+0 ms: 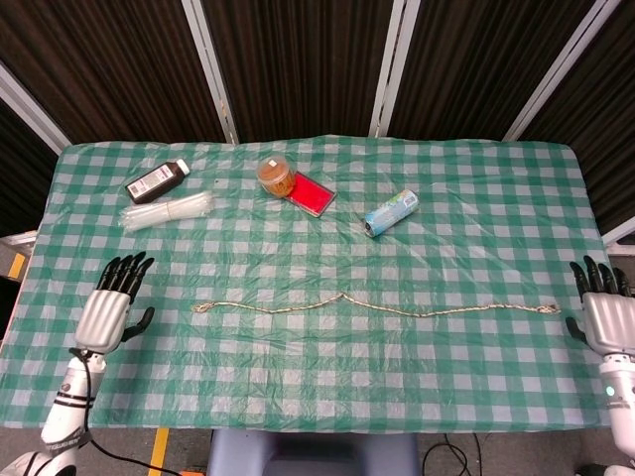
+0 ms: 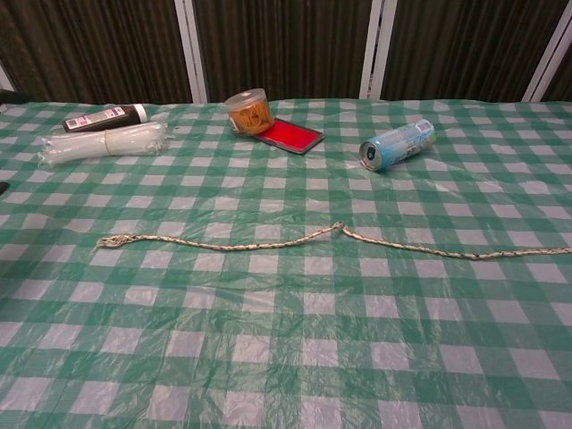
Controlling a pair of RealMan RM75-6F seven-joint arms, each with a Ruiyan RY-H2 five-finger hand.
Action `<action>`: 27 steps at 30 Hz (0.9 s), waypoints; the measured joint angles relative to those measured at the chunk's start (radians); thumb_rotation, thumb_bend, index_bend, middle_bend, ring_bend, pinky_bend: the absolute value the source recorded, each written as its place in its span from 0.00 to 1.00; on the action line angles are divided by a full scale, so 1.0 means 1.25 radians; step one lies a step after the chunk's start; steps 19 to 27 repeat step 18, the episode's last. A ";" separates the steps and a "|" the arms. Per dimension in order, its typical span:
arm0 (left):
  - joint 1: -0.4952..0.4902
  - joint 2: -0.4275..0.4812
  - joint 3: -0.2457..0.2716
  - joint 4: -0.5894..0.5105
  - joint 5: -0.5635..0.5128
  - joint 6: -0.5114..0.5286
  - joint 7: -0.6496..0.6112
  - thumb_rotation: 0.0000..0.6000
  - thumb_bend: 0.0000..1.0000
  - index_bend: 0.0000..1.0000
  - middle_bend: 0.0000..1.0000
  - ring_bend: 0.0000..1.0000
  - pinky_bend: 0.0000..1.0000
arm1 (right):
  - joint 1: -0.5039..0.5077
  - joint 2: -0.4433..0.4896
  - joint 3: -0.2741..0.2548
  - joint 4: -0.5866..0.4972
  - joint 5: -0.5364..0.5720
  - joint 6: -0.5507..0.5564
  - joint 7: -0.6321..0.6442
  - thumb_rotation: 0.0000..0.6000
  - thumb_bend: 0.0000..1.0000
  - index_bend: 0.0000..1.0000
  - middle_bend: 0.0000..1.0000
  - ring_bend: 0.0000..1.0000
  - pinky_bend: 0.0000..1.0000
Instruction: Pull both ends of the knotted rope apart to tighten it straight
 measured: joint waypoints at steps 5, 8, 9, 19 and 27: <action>0.112 0.075 0.070 -0.057 0.062 0.143 -0.024 1.00 0.41 0.00 0.00 0.00 0.06 | -0.087 0.023 -0.052 -0.071 -0.115 0.175 -0.002 1.00 0.37 0.00 0.00 0.00 0.00; 0.182 0.114 0.115 -0.077 0.084 0.199 -0.032 1.00 0.40 0.00 0.00 0.00 0.05 | -0.145 0.029 -0.087 -0.094 -0.199 0.286 0.002 1.00 0.37 0.00 0.00 0.00 0.00; 0.194 0.126 0.127 -0.082 0.091 0.205 -0.031 1.00 0.40 0.00 0.00 0.00 0.05 | -0.164 0.031 -0.100 -0.099 -0.232 0.316 0.004 1.00 0.37 0.00 0.00 0.00 0.00; 0.217 0.162 0.128 -0.112 0.103 0.200 -0.022 1.00 0.41 0.00 0.00 0.00 0.05 | -0.206 0.045 -0.129 -0.118 -0.288 0.337 0.020 1.00 0.37 0.00 0.00 0.00 0.00; 0.217 0.162 0.128 -0.112 0.103 0.200 -0.022 1.00 0.41 0.00 0.00 0.00 0.05 | -0.206 0.045 -0.129 -0.118 -0.288 0.337 0.020 1.00 0.37 0.00 0.00 0.00 0.00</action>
